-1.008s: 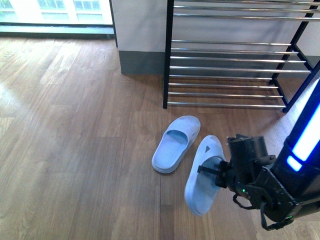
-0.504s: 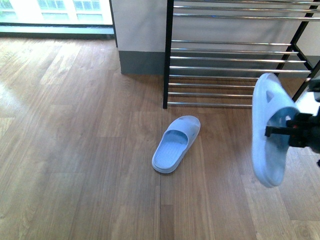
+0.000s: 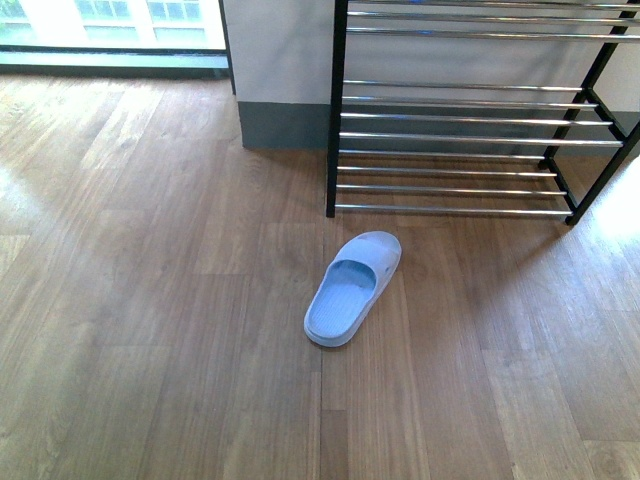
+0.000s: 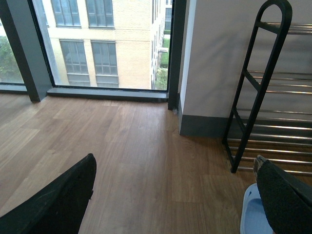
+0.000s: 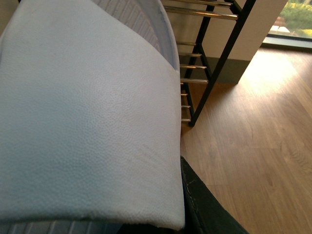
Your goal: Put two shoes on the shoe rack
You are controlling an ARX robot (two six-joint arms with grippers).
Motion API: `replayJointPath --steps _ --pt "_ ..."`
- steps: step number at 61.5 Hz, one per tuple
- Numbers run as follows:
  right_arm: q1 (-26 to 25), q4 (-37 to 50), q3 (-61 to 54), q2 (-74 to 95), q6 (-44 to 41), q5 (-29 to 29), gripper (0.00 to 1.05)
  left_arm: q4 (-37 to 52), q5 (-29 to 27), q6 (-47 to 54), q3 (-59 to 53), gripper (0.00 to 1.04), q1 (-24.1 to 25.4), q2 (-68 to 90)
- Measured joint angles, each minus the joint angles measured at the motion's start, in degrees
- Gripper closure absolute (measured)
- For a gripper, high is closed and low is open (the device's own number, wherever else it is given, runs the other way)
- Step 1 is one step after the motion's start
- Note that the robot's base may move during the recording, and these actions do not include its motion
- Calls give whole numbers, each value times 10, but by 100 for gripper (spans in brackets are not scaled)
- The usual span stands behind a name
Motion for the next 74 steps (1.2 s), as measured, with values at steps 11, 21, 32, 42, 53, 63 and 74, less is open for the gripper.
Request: replayJointPath --steps 11,21,32,42,53,63,74 --pt "0 0 0 0 -1 0 103 0 0 0 0 9 0 0" --pt "1 0 0 0 -2 -2 103 0 -2 0 0 9 0 0" --pt "2 0 0 -1 -2 -2 103 0 -1 0 0 9 0 0" --pt "2 0 -1 0 -3 -2 103 0 0 0 0 9 0 0" --pt "-3 0 -1 0 -3 2 103 0 1 0 0 9 0 0" --pt "-2 0 -1 -1 -3 2 103 0 1 0 0 9 0 0" --pt "-2 0 0 -1 -3 2 103 0 0 0 0 9 0 0"
